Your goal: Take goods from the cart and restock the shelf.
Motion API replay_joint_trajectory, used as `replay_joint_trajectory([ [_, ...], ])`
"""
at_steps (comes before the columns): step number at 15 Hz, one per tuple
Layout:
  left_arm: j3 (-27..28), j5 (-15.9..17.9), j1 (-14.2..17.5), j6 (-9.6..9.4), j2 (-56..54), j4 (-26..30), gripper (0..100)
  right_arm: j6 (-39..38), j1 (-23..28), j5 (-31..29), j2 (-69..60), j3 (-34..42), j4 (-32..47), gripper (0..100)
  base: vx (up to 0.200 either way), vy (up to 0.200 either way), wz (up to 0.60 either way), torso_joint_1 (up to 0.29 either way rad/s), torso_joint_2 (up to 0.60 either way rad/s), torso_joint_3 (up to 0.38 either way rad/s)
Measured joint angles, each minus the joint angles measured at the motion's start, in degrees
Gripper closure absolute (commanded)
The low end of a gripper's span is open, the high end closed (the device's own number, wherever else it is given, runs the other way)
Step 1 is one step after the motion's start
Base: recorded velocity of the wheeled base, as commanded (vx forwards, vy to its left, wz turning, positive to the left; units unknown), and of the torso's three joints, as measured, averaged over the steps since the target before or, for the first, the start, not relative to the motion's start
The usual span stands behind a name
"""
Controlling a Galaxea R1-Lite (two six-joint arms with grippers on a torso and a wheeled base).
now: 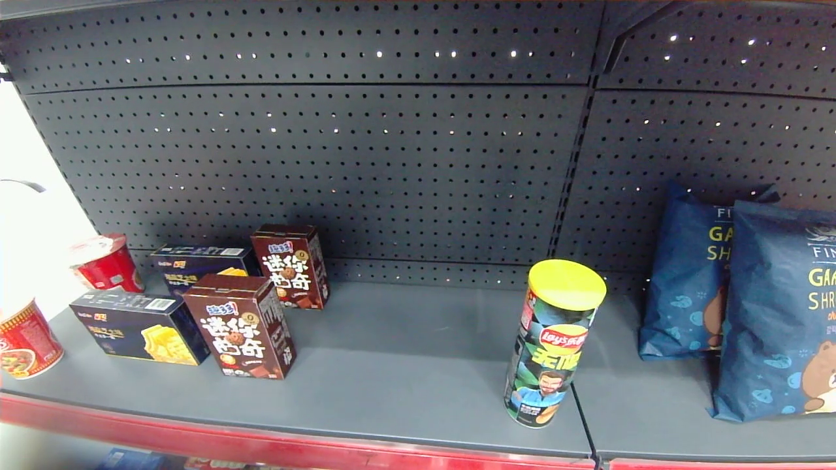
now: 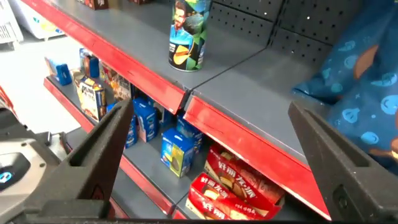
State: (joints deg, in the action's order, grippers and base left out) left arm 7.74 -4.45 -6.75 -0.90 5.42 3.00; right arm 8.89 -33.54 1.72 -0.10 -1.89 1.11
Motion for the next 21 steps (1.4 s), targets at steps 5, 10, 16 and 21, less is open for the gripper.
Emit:
replay_joint_trajectory([
  [5, 8.3, 13.7, -0.1, -3.04, 0.9, 0.0, 100, -0.3, 0.0, 0.2, 0.0, 0.0, 0.0, 0, 0.000, 0.000, 0.00, 0.000, 0.00, 0.000],
  [10, 18.0, 27.4, -0.1, -2.82, 11.8, -0.2, 100, -0.1, 0.0, 0.3, 0.0, 0.0, 0.1, 0, 0.000, 0.000, 0.00, 0.000, 0.00, 0.000],
  [16, 21.4, 36.9, -1.8, -2.86, 28.7, -4.3, 100, -0.1, 0.0, 0.1, 0.0, -0.1, 0.1, 0, 0.000, 0.000, 0.00, 0.000, 0.00, 0.000],
  [21, 24.6, 38.3, -7.1, -2.86, 44.7, -12.8, 100, 0.0, 0.1, 0.2, 0.0, -0.1, 0.2, 0, 0.000, 0.000, 0.00, 0.000, 0.00, 0.000],
])
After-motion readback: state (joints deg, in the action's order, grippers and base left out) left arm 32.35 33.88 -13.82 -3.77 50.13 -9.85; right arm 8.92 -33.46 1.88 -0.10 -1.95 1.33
